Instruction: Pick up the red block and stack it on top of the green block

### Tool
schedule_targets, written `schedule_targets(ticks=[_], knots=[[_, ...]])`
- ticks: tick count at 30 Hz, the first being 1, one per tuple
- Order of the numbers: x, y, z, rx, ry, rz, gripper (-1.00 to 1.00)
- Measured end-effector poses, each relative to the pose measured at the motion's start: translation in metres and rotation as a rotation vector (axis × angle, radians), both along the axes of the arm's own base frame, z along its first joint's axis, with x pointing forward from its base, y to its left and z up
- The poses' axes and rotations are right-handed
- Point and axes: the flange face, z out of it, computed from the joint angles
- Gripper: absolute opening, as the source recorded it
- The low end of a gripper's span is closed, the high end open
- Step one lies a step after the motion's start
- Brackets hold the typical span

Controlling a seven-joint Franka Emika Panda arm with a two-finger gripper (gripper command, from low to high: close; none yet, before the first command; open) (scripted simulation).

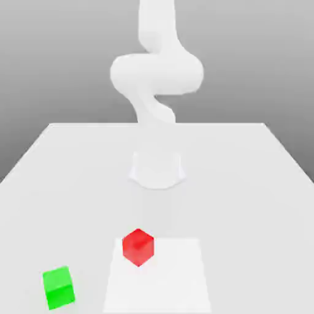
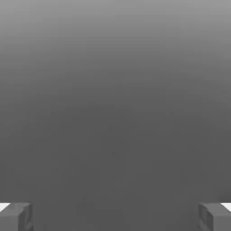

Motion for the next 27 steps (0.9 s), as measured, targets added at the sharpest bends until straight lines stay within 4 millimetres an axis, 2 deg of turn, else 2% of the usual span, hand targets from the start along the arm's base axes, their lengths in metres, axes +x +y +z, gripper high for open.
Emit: schedule_targets(ticks=[3,6,7,9,13,15,18,20,27], knots=[[0.032,-0.011,-0.074,-0.045,0.109,0.1,0.0],[0.05,-0.017,-0.149,-0.09,0.213,0.204,0.0],[0.05,-0.017,-0.149,-0.09,0.213,0.204,0.0],[0.054,-0.019,-0.199,-0.121,0.283,0.277,0.0],[0.044,-0.021,-0.3,-0.187,0.427,0.436,0.0],[0.029,-0.023,-0.351,-0.224,0.505,0.525,0.0],[-0.002,-0.027,-0.427,-0.282,0.627,0.672,0.0],[-0.011,-0.029,-0.455,-0.3,0.659,0.716,0.0],[-0.015,-0.03,-0.503,-0.305,0.671,0.731,0.0]])
